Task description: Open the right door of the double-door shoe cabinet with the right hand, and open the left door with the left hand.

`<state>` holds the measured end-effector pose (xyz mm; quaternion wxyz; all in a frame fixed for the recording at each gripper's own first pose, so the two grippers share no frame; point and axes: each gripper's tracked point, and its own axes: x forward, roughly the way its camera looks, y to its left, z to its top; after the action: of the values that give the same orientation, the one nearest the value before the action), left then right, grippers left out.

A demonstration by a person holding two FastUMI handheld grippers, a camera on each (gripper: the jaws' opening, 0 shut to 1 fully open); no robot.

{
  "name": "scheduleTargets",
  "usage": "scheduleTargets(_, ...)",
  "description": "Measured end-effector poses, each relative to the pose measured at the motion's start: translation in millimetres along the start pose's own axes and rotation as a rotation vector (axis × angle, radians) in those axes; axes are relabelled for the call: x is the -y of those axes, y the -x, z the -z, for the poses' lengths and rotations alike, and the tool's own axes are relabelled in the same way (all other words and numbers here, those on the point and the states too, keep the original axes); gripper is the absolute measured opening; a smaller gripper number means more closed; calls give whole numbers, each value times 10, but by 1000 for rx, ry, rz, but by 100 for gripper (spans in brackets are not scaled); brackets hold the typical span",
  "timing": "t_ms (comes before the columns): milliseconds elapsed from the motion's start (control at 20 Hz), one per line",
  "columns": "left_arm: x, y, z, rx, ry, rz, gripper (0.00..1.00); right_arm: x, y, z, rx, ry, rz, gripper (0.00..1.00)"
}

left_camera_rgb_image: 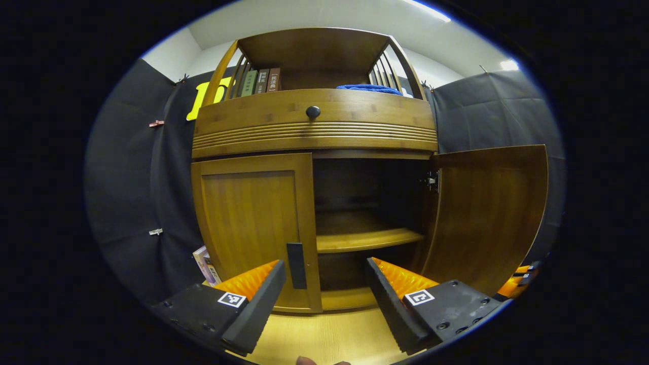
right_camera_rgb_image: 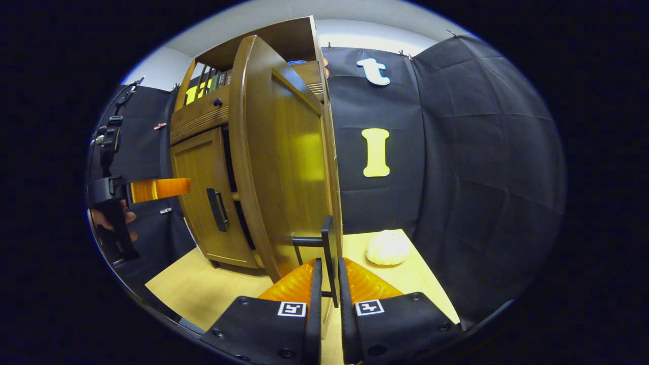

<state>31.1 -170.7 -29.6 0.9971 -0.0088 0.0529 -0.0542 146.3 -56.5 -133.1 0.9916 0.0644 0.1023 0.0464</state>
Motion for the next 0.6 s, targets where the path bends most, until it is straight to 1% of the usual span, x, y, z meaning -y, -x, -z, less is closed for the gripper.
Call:
scheduleTargets(150,100,-79,-44,9,11,5,99,109,-30,-32,0,-9,12,21)
scheduleTargets(200,117,-102,-54,8,9,4,99,170,-10,-47,4,-25,19,21)
scheduleTargets(250,131,-130,-71,7,2,2,96,223,-7,-61,8,-36,26,21)
scheduleTargets(350,159,-180,-64,4,-10,-1,98,271,19,-65,13,-41,33,20)
scheduleTargets(400,165,-205,-74,3,-12,-1,98,305,150,-214,18,-35,47,21)
scheduleTargets(450,174,-224,-73,3,-15,-2,98,424,-282,10,26,-41,75,3)
scheduleTargets(500,175,-242,-81,3,-15,-3,98,403,-41,-57,28,-35,73,7)
scheduleTargets(600,181,-298,-63,7,-3,3,98,418,-43,-96,28,-49,65,7)
